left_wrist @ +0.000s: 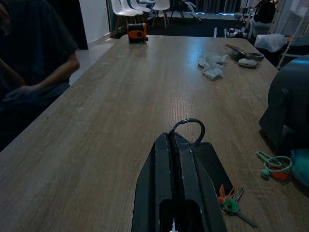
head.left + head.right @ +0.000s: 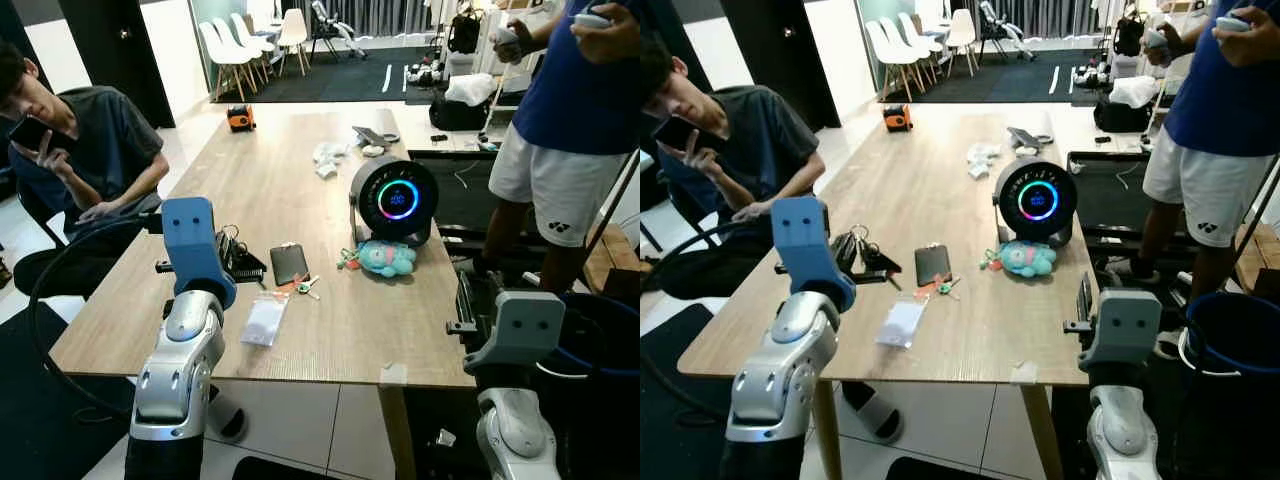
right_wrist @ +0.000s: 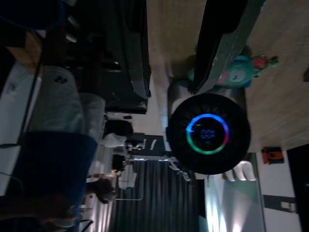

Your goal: Hang keys on a hook

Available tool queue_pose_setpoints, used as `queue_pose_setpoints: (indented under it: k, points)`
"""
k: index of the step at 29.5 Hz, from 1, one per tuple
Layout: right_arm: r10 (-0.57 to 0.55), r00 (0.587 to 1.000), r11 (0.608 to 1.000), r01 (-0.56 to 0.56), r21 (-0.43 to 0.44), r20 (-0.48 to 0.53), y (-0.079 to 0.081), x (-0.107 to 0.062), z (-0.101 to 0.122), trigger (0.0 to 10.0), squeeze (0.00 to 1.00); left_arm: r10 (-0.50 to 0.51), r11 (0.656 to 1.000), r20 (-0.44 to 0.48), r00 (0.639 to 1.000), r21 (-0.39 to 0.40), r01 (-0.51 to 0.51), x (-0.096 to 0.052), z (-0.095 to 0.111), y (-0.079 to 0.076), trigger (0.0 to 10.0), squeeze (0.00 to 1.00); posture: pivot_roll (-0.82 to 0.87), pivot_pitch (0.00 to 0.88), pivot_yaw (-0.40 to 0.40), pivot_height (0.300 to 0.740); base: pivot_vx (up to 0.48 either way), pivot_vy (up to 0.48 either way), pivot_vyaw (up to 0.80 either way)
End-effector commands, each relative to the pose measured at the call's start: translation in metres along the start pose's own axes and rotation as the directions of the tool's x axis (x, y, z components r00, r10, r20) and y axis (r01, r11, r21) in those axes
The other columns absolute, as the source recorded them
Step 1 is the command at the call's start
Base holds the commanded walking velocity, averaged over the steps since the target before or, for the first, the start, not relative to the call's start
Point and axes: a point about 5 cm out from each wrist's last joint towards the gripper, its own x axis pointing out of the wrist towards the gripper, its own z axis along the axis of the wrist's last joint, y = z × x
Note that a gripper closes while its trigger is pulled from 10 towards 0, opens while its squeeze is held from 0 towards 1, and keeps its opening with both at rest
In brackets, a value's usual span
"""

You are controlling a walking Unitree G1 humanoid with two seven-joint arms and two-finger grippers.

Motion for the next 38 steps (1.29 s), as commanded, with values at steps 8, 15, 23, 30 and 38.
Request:
queue_pose_setpoints:
  k: [8, 15, 23, 30, 38]
  points:
    - [-0.006, 1.0, 1.0, 0.006, 0.004, 0.001, 0.002, 0.002, 0.002, 10.0, 0.0, 0.004, 0.999, 0.008, 1.0, 0.043, -0.005, 0.002, -0.005, 0.002, 10.0, 0.0, -0.03, 0.084, 0.138, 0.74, 0.0, 0.0, 0.0]
    - [0.016, 1.0, 1.0, -0.016, 0.021, -0.006, 0.007, 0.003, 0.002, 10.0, 0.0, -0.002, 0.999, 0.014, 1.0, 0.05, 0.001, 0.0, -0.006, 0.002, 10.0, 0.0, -0.03, 0.085, 0.131, 0.74, 0.0, 0.0, 0.0]
    - [0.028, 0.999, 0.999, -0.027, 0.032, -0.017, 0.01, 0.001, 0.0, 10.0, 0.0, -0.005, 0.998, 0.019, 1.0, 0.062, 0.004, 0.0, -0.007, 0.002, 10.0, 0.0, -0.02, 0.088, 0.134, 0.74, 0.0, 0.0, 0.0]
    - [0.034, 0.999, 0.999, -0.033, 0.032, -0.02, 0.011, 0.001, -0.001, 10.0, 0.0, -0.009, 0.998, 0.022, 1.0, 0.066, 0.007, 0.0, -0.008, 0.001, 10.0, 0.0, -0.02, 0.089, 0.136, 0.74, 0.0, 0.0, 0.0]
    - [0.041, 0.999, 0.999, -0.04, 0.037, -0.023, 0.013, 0.001, -0.001, 10.0, 0.0, -0.009, 0.997, 0.022, 1.0, 0.071, 0.007, 0.0, -0.008, 0.001, 10.0, 0.0, -0.02, 0.092, 0.136, 0.74, 0.0, 0.0, 0.0]
